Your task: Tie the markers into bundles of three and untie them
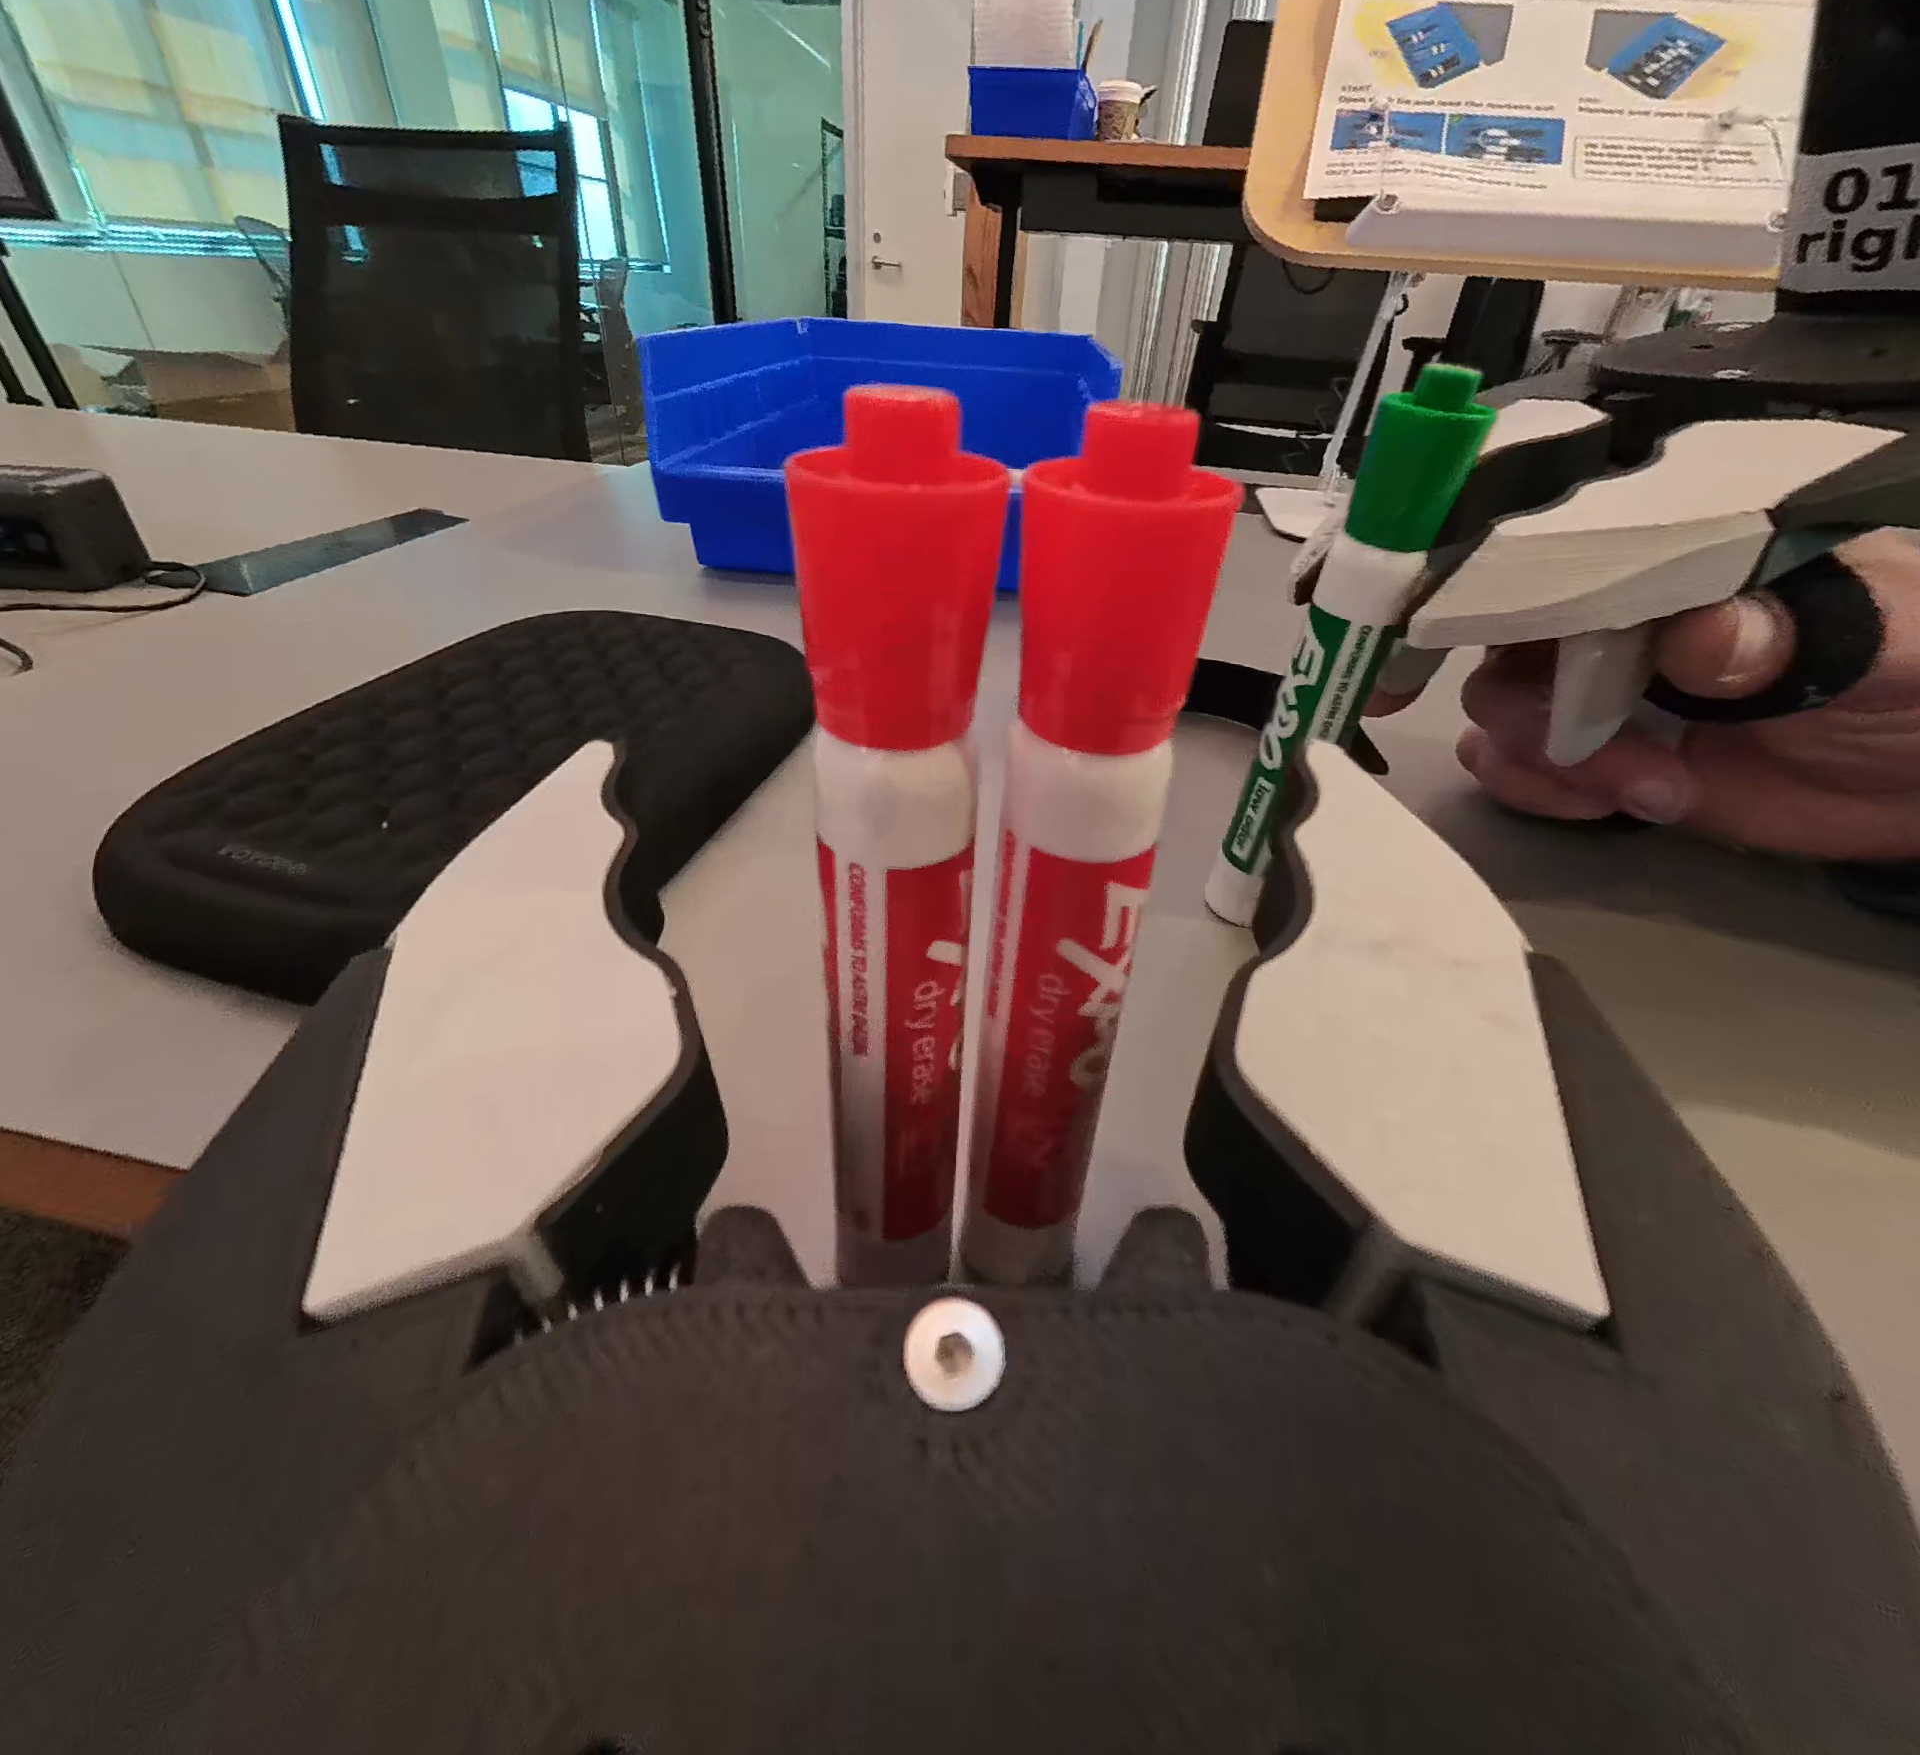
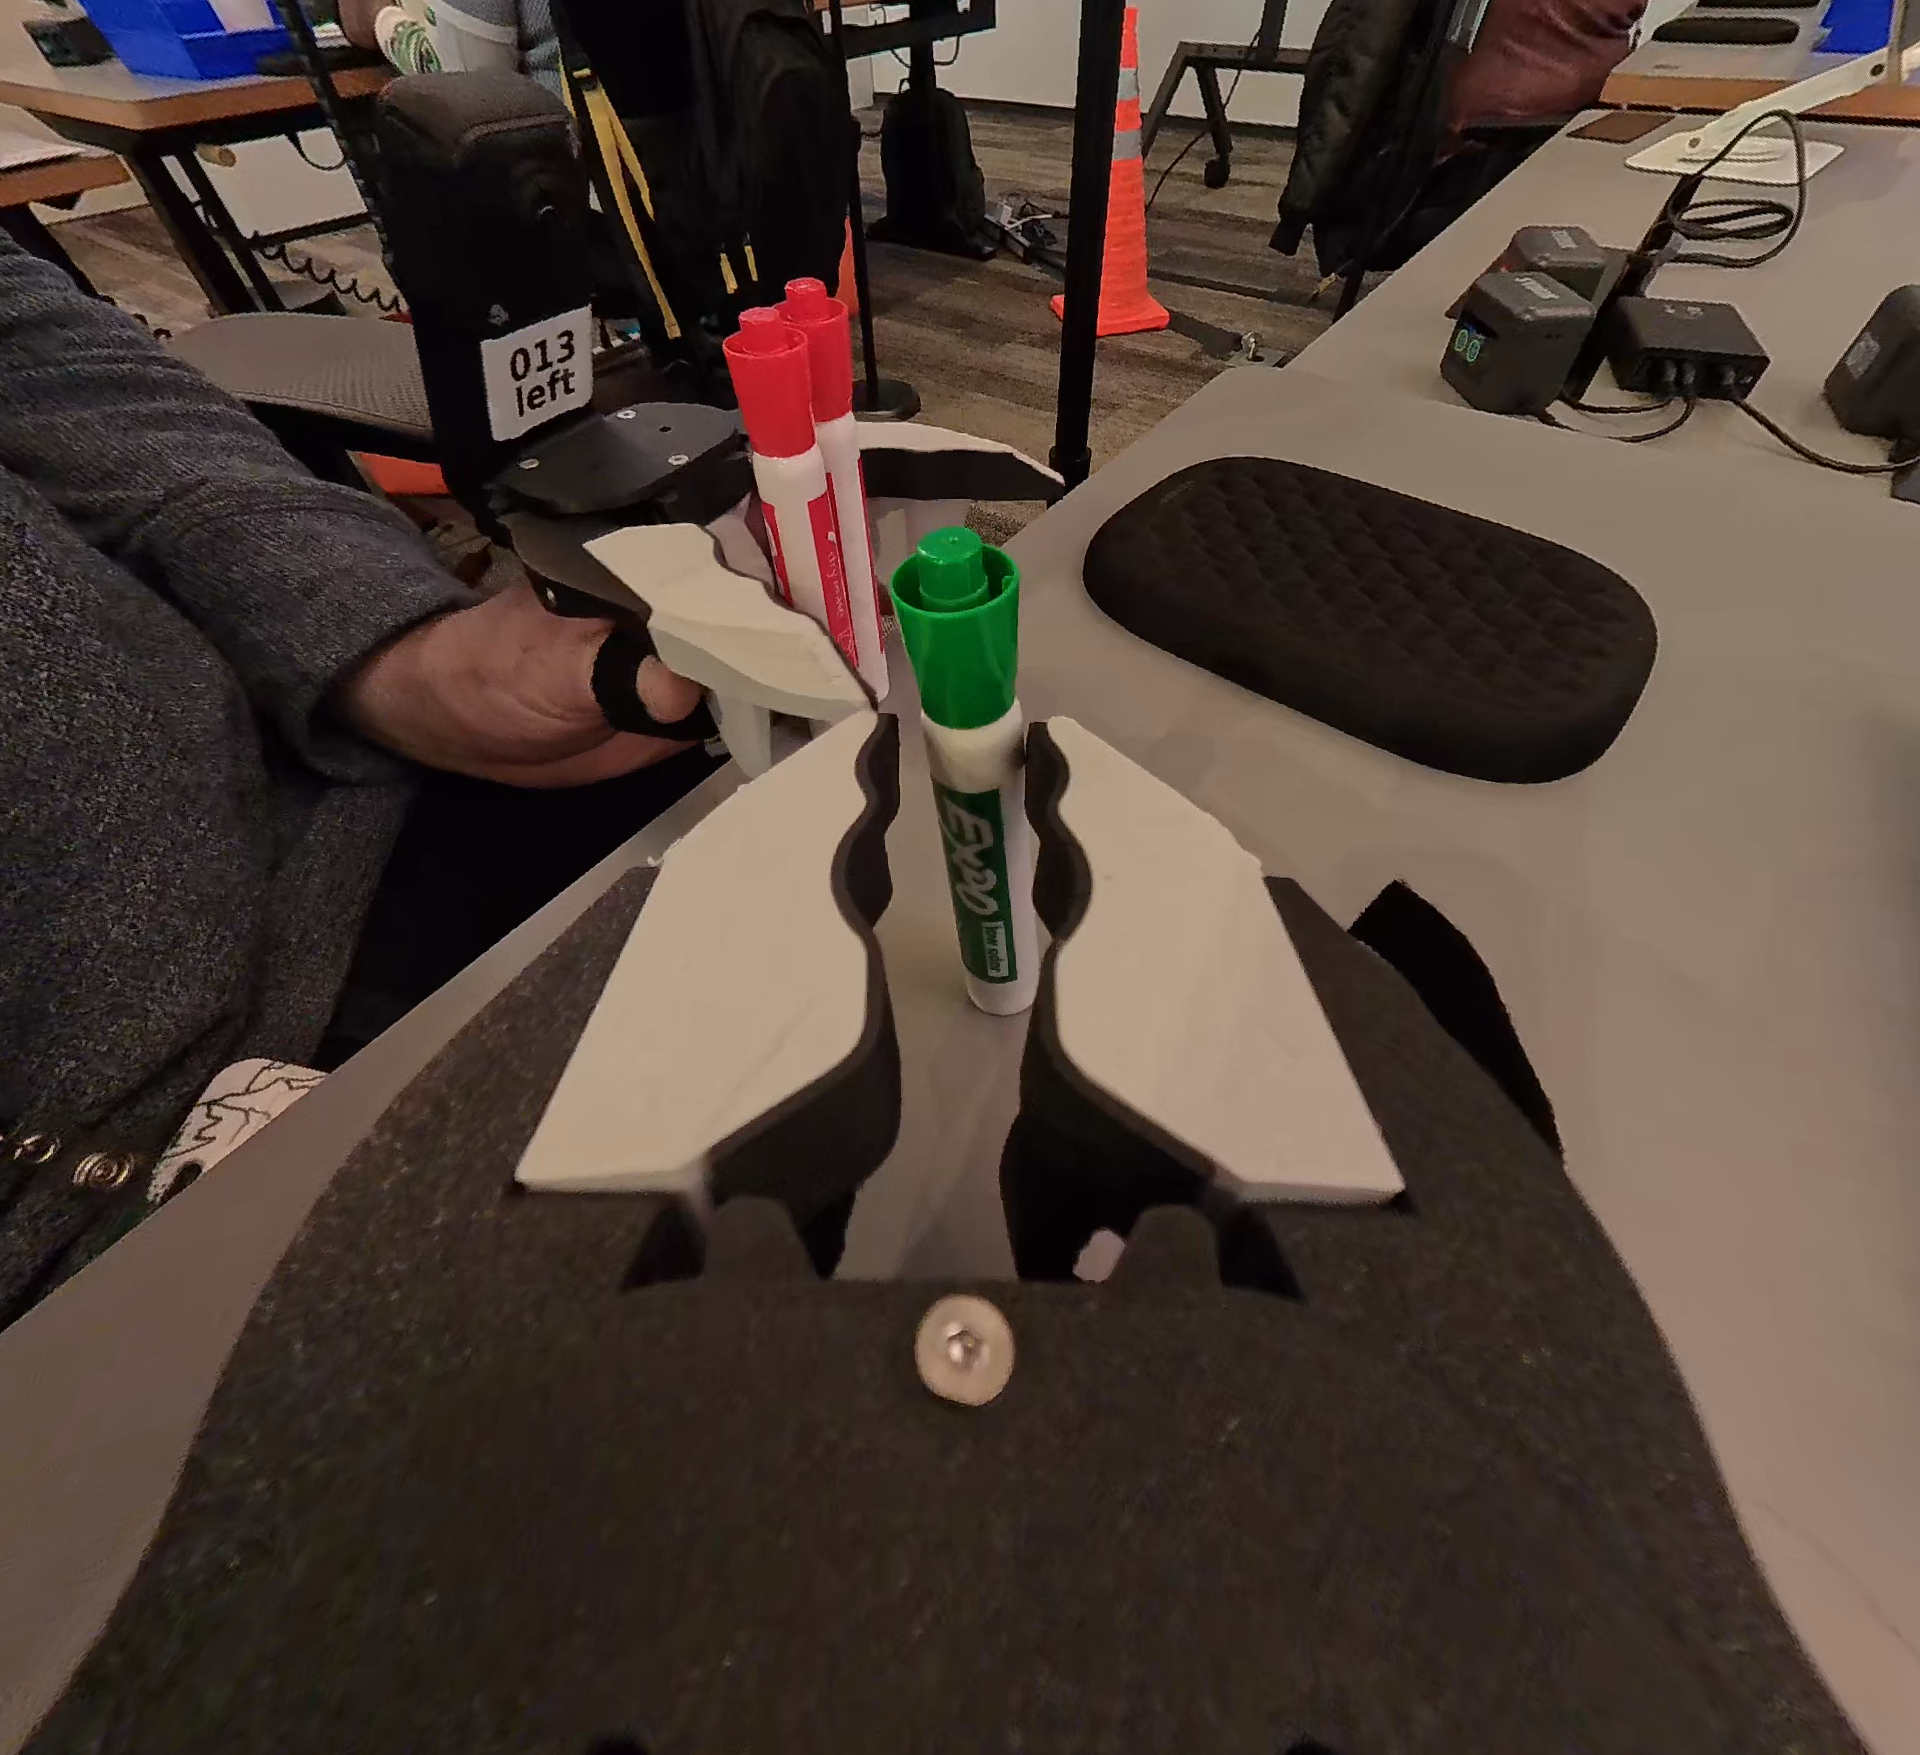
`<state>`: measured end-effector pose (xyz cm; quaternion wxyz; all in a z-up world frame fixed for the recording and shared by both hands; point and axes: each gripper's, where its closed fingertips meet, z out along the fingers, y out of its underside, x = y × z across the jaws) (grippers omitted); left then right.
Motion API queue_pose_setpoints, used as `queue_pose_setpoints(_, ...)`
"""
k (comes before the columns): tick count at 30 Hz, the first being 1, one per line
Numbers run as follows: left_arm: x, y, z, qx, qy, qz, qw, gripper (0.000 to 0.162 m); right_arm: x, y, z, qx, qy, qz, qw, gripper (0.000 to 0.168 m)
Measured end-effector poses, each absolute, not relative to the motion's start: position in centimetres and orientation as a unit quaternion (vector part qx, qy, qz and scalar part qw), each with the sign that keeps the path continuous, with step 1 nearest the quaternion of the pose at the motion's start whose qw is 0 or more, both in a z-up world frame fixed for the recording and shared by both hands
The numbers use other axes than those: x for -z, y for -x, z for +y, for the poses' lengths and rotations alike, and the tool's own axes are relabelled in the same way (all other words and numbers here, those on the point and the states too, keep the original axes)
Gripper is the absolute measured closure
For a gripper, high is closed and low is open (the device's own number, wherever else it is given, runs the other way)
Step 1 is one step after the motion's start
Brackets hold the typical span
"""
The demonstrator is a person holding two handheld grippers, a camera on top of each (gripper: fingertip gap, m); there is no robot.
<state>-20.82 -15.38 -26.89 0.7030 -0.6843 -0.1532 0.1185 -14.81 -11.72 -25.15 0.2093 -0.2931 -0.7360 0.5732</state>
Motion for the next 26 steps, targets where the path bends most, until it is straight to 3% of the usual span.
queue_pose_setpoints(1,26.8,20.9,-15.3,-0.121,0.684,-0.154,0.703,0.05,25.2,14.8,-11.7,-0.572,0.293,-0.737,0.209,0.146)
queue_pose_setpoints(10,26.8,20.6,-15.5,-0.121,0.684,-0.151,0.704,0.072,25.2,14.8,-11.8,-0.574,0.29,-0.738,0.205,0.146)
queue_pose_setpoints(23,27.3,20.7,-15.5,-0.124,0.691,-0.153,0.695,0.082,25.2,14.8,-11.9,-0.574,0.288,-0.739,0.203,0.147)
queue_pose_setpoints(26,27.5,20.6,-15.5,-0.125,0.692,-0.153,0.694,0.091,25.3,14.7,-11.9,-0.573,0.287,-0.74,0.203,0.147)
